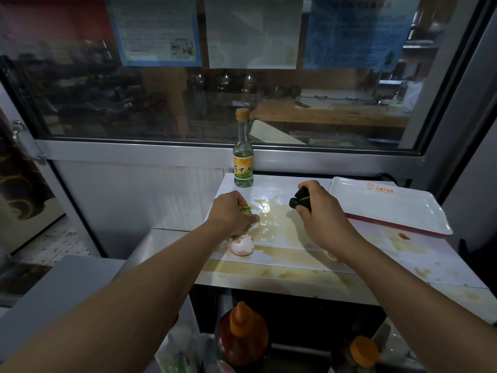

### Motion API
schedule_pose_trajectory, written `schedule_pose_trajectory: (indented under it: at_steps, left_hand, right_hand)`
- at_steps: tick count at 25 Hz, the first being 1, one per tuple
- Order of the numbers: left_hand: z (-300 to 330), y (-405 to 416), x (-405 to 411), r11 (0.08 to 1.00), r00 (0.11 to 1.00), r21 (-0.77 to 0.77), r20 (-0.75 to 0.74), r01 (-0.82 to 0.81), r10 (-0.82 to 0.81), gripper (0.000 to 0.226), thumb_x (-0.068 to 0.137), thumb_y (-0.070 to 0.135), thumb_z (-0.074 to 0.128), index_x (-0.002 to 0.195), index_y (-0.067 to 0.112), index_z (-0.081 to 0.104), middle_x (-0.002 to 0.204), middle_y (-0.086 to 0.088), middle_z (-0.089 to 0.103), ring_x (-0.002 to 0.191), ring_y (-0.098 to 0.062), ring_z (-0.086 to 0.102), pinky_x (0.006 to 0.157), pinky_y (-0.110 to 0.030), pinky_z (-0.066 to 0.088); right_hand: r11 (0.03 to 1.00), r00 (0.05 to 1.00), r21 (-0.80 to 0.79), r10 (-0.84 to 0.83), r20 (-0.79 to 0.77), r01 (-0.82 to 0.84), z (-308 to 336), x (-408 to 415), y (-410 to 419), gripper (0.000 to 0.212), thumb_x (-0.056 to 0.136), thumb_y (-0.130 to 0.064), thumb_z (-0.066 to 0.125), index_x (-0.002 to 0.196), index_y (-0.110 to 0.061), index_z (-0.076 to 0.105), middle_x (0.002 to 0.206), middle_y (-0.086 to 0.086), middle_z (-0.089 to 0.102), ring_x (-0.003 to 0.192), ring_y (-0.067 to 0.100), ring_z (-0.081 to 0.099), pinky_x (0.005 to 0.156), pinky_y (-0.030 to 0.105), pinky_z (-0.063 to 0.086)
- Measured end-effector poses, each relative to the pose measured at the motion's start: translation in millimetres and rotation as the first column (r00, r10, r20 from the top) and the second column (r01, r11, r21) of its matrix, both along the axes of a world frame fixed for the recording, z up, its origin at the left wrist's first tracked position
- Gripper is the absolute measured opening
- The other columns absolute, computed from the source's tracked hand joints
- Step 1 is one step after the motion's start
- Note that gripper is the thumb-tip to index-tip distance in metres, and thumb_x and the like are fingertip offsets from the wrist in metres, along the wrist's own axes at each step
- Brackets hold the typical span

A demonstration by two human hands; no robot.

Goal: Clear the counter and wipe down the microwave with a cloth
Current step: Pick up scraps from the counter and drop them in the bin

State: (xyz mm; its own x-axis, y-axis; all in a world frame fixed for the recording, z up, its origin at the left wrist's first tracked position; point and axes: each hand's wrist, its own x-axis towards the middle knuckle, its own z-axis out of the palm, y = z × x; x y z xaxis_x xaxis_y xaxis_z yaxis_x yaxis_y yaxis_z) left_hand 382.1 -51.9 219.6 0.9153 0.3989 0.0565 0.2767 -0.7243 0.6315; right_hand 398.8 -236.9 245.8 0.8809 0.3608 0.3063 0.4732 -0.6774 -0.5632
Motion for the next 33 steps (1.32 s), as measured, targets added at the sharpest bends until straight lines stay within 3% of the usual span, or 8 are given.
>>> schedule_pose_trajectory:
  at_steps: [2,5,10,27,33]
  left_hand:
    - [-0.2,0.3,0.0,0.999,1.0,0.033,0.004,0.014,-0.014,0.033,0.074,0.035,0.076,0.09,0.018,0.053,0.086,0.001,0.057,0.078,-0.015,0.051,0.064,-0.022,0.04]
    - [-0.6,0.1,-1.8,0.999,1.0,0.033,0.017,0.024,-0.025,0.031,0.074,0.032,0.077,0.088,0.018,0.054,0.08,0.002,0.058,0.066,-0.011,0.051,0.052,-0.014,0.04]
    - [-0.4,2.4,-3.5,0.999,0.999,0.039,0.036,0.019,-0.02,0.028,0.073,0.019,0.076,0.098,0.015,0.064,0.096,-0.002,0.063,0.085,-0.015,0.053,0.07,-0.023,0.044]
    - [-4.0,4.4,-4.2,0.989,0.992,0.138,0.104,0.053,-0.067,0.021,0.081,0.005,0.063,0.097,0.016,0.071,0.098,-0.002,0.071,0.083,-0.012,0.057,0.069,-0.018,0.041]
    - [2.4,5.5,-9.8,0.997,0.99,0.034,0.121,0.069,-0.072,0.019,0.086,0.006,0.061,0.101,0.014,0.07,0.099,-0.005,0.07,0.079,-0.013,0.056,0.067,-0.018,0.041]
  right_hand:
    - [1.0,1.0,-0.001,-0.002,-0.006,0.002,-0.5,-0.2,0.3,0.032,0.094,-0.009,0.05,0.125,-0.01,0.042,0.124,0.009,0.051,0.109,0.024,0.048,0.085,0.03,0.039]
    - [1.0,1.0,-0.006,-0.005,-0.013,0.005,-1.7,-0.2,1.1,0.032,0.094,-0.009,0.05,0.125,-0.011,0.042,0.124,0.009,0.051,0.11,0.024,0.049,0.089,0.035,0.042]
    - [1.0,1.0,-0.014,-0.006,-0.016,0.005,-5.4,1.5,3.7,0.032,0.094,-0.01,0.051,0.125,-0.011,0.043,0.124,0.009,0.052,0.111,0.024,0.049,0.088,0.033,0.041]
    - [1.0,1.0,-0.026,0.009,-0.018,-0.009,-7.8,7.1,4.5,0.033,0.094,-0.01,0.051,0.126,-0.011,0.043,0.125,0.009,0.052,0.11,0.024,0.049,0.087,0.031,0.04]
    - [1.0,1.0,-0.022,0.009,-0.007,-0.009,-3.1,5.3,2.0,0.033,0.094,-0.01,0.051,0.126,-0.011,0.043,0.125,0.01,0.052,0.11,0.025,0.049,0.086,0.032,0.039]
